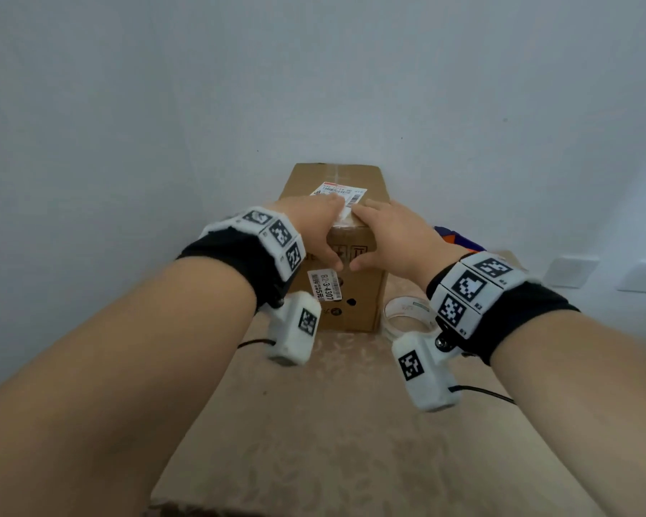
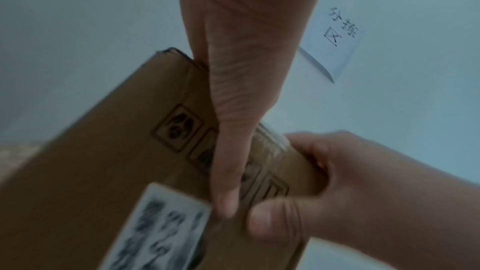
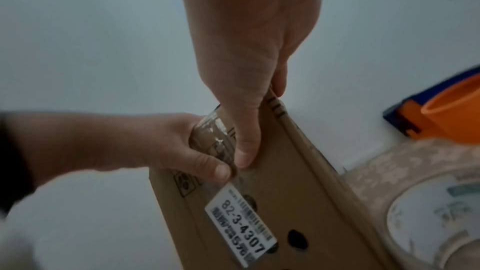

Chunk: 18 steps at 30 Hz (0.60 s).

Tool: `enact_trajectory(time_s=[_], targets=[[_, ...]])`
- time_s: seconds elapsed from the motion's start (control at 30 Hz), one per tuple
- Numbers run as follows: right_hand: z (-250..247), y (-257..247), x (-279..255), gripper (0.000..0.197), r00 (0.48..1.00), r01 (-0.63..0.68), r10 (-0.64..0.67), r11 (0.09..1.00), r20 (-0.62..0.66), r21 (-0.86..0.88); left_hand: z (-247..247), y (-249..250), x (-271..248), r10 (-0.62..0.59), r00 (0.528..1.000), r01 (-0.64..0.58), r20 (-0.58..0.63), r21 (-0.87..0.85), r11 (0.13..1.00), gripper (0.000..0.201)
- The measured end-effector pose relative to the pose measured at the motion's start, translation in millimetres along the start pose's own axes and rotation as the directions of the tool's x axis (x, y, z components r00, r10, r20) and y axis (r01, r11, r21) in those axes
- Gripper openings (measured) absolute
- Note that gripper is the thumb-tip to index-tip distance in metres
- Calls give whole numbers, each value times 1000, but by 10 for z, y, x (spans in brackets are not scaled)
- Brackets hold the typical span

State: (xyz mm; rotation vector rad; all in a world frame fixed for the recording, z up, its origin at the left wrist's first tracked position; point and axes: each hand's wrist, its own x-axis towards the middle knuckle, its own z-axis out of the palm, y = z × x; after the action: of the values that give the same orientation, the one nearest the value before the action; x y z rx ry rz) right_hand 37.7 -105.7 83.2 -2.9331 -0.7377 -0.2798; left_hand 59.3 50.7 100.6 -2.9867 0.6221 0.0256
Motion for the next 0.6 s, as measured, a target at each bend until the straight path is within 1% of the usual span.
enact_trajectory(time_s=[0.07,0.1,0.17,0.23,0.27,0.33,0.4,0.5,0.57,0.6], targets=[[-4,15,-33,67,1000,13,-13,1000,-2,8,-36,24,35,13,999,-12,33,-36,999,77],[-1,20,-39,66,1000,22,-22,1000,-11,16,-32,27,19,32,999,-32,11,-54,998,74],[7,24,-35,68,999,31,-31,999,-15,42,29,16,-89,80,993,-88,-90,-95,992,62],[13,23,-34,71,999,38,-37,996,-23,76,111,12,-240,100,966,-131,-240,-115,985,49],[17,23,-39,70,998,47,-44,995,-33,89,141,21,-311,95,949,-138,-302,-124,983,46],[22,20,-62,67,997,65,-60,991,-47,118,161,49,-390,74,929,-138,-361,-155,978,44],[18,17,-96,64,998,57,-50,985,-48,163,141,66,-394,72,930,-147,-361,-186,972,42],[-5,12,-144,61,998,39,-28,969,-49,242,83,50,-414,52,949,-128,-310,-230,965,42],[-15,-2,-185,66,999,11,2,957,-46,290,74,27,-441,44,953,-127,-299,-266,955,40],[-11,-13,-213,69,999,-34,46,944,-28,329,74,23,-457,42,953,-131,-301,-285,949,39]])
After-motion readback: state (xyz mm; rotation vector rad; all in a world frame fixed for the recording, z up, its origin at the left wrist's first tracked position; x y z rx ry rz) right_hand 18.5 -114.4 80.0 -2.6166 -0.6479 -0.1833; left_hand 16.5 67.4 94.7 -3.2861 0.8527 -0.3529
